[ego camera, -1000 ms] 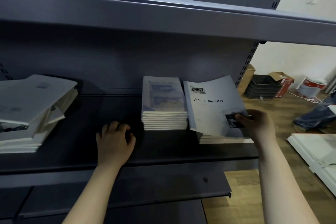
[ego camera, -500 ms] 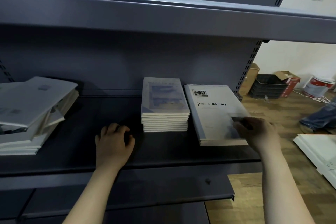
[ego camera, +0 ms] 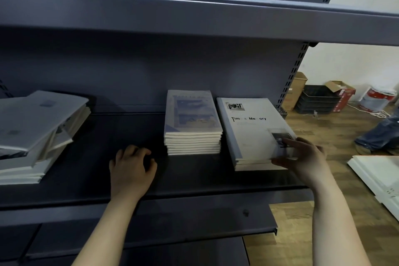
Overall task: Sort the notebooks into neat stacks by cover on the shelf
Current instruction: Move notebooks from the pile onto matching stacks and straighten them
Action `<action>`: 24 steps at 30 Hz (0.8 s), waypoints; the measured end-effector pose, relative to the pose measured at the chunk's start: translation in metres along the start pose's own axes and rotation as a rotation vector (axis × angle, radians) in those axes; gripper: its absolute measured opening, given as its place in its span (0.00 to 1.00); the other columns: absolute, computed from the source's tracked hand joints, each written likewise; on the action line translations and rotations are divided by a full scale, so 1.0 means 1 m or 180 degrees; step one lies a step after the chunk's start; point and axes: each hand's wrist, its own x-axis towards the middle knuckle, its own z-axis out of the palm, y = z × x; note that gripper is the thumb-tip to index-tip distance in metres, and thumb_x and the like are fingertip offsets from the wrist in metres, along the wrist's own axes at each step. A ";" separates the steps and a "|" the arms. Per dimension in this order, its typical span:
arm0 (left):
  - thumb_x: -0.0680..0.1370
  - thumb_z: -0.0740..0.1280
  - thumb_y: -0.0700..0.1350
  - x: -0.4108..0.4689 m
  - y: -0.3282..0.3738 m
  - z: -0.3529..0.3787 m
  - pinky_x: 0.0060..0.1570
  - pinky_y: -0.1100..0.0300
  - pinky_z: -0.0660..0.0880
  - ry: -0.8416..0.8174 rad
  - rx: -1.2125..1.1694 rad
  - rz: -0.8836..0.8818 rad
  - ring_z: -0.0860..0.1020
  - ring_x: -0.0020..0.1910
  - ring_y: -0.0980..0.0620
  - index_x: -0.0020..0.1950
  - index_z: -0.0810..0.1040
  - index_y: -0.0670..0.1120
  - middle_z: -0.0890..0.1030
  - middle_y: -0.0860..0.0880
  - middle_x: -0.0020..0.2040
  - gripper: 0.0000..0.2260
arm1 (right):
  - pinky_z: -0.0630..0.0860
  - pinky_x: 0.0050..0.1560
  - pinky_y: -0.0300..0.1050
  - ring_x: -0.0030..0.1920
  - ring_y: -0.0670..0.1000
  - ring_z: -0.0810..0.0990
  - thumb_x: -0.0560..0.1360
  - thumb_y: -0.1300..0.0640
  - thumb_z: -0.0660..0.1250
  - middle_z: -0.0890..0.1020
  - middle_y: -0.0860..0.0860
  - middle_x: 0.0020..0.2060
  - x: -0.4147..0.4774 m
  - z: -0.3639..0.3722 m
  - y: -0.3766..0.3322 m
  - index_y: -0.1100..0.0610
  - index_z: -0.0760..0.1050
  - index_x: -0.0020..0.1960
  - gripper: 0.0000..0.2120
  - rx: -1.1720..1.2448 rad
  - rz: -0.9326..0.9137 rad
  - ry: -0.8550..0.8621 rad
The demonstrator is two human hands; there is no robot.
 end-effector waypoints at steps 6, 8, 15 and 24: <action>0.76 0.64 0.52 0.002 0.001 0.000 0.56 0.47 0.65 -0.0011 0.0070 -0.0036 0.68 0.58 0.44 0.56 0.77 0.51 0.74 0.48 0.58 0.11 | 0.66 0.63 0.49 0.66 0.58 0.69 0.59 0.46 0.81 0.74 0.53 0.67 0.012 0.005 0.011 0.47 0.78 0.63 0.33 0.0145 0.0049 0.0031; 0.76 0.64 0.52 0.003 0.002 0.000 0.55 0.47 0.65 -0.0031 0.0139 -0.0051 0.68 0.58 0.44 0.56 0.77 0.51 0.74 0.48 0.58 0.11 | 0.69 0.56 0.45 0.62 0.56 0.74 0.58 0.50 0.82 0.76 0.50 0.60 0.014 0.006 0.013 0.50 0.79 0.62 0.33 0.0408 0.0009 0.0037; 0.76 0.62 0.50 0.005 0.010 0.002 0.57 0.46 0.65 -0.0158 0.0219 -0.0089 0.67 0.61 0.44 0.58 0.76 0.51 0.72 0.48 0.61 0.12 | 0.67 0.50 0.43 0.58 0.56 0.76 0.59 0.50 0.82 0.77 0.51 0.54 0.023 0.004 0.020 0.53 0.78 0.63 0.34 0.0414 -0.0097 0.0051; 0.77 0.63 0.49 0.004 0.011 0.004 0.55 0.47 0.66 -0.0049 0.0143 -0.0001 0.69 0.58 0.44 0.57 0.78 0.50 0.74 0.47 0.58 0.11 | 0.67 0.67 0.56 0.70 0.58 0.68 0.61 0.43 0.79 0.69 0.55 0.71 0.025 0.005 0.023 0.48 0.74 0.68 0.37 0.0196 0.0114 -0.0149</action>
